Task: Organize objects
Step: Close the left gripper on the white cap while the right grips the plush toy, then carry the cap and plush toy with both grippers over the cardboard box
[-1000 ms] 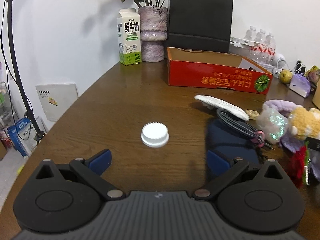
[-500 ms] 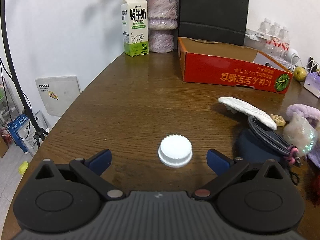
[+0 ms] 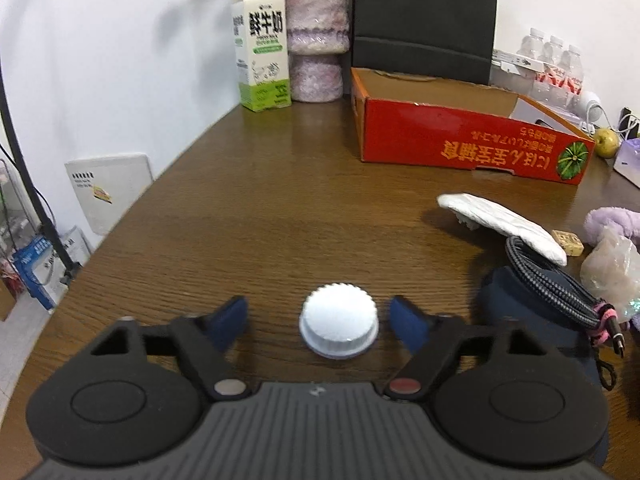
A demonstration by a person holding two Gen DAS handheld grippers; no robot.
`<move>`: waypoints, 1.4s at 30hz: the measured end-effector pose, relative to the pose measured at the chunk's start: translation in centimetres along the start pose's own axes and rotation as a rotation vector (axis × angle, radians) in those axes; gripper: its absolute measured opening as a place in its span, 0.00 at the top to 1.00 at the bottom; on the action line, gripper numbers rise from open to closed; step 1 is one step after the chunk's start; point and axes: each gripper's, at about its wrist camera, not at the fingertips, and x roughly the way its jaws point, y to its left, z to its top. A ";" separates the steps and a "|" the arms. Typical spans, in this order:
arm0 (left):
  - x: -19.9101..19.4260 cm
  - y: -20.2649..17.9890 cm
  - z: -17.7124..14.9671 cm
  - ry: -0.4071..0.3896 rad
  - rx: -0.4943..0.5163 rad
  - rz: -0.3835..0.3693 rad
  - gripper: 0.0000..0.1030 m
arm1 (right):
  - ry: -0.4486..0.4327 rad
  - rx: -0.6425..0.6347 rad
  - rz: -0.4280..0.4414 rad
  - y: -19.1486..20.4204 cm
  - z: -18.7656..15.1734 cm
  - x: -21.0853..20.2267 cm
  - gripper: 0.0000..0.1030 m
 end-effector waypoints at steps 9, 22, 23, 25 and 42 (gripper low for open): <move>-0.4 -0.6 -0.3 -0.039 0.003 0.019 0.61 | -0.004 0.002 -0.001 0.0 0.0 0.0 0.50; -2.8 -1.4 -1.6 -0.121 0.004 0.039 0.61 | -0.043 0.015 0.011 -0.4 -0.2 -0.5 0.50; -3.2 -1.4 -1.7 -0.130 0.003 0.039 0.61 | -0.047 0.019 0.012 -0.4 -0.2 -0.6 0.50; -4.1 -1.7 -1.8 -0.146 0.001 0.033 0.61 | -0.055 0.025 0.018 -0.5 -0.2 -0.7 0.50; -10.4 -6.8 0.4 -0.287 0.047 -0.093 0.61 | -0.105 0.035 0.070 -0.5 1.2 -2.7 0.50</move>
